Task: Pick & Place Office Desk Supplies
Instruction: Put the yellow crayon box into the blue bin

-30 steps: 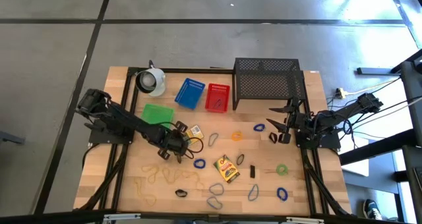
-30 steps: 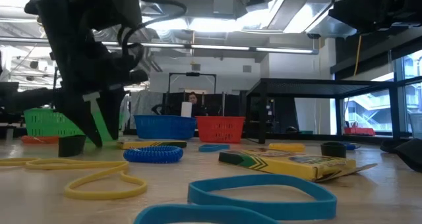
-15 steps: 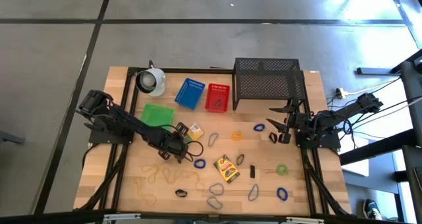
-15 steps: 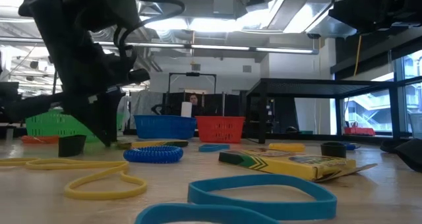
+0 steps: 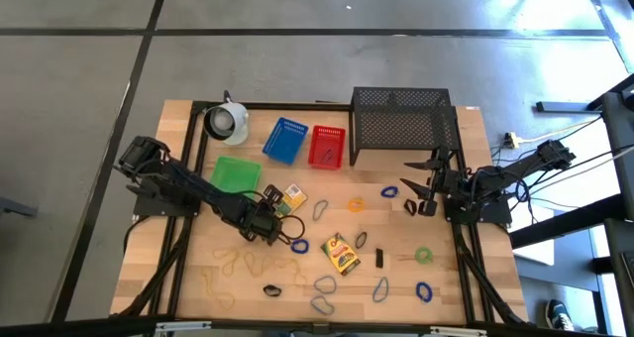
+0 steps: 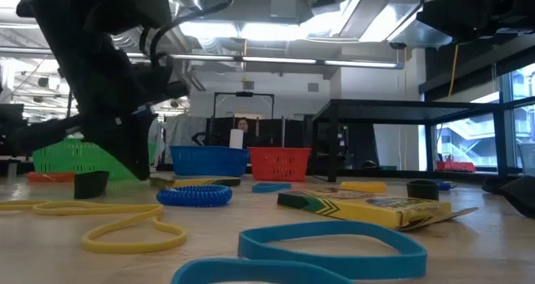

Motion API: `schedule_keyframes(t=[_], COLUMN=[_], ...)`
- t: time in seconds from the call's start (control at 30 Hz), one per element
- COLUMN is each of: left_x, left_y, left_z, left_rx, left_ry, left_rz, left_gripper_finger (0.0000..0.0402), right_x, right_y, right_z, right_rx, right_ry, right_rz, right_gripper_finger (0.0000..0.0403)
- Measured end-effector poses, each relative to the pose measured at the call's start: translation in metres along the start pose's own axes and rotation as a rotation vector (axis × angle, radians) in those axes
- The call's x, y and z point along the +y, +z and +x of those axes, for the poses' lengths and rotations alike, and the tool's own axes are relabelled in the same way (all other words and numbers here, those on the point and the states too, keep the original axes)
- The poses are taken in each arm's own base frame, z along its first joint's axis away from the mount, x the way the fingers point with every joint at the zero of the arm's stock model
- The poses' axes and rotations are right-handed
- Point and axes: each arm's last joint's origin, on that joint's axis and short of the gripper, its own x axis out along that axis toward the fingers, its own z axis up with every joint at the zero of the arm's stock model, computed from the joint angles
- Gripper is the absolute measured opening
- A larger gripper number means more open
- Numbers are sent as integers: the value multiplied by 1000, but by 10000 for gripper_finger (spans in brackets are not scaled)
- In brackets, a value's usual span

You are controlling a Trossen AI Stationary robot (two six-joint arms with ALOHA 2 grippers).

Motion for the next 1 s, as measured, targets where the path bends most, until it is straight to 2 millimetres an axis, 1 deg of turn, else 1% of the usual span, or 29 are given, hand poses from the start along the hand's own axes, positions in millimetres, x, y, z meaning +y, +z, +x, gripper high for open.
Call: schedule_keyframes(t=[0.23,0.6,0.87,1.0], left_x=[12,40,51,55], left_y=[18,40,48,47], left_z=[-15,-42,-54,-58], left_rx=[-28,-13,8,33], left_ry=[154,494,625,683], left_rz=[-29,-121,-145,-151], left_gripper_finger=[3,3,2,3], right_x=[0,0,0,0], right_y=[0,0,0,0], right_z=[0,0,0,0], right_rx=[0,0,0,0], right_ry=[0,0,0,0], right_rz=[0,0,0,0], right_gripper_finger=[201,201,201,201])
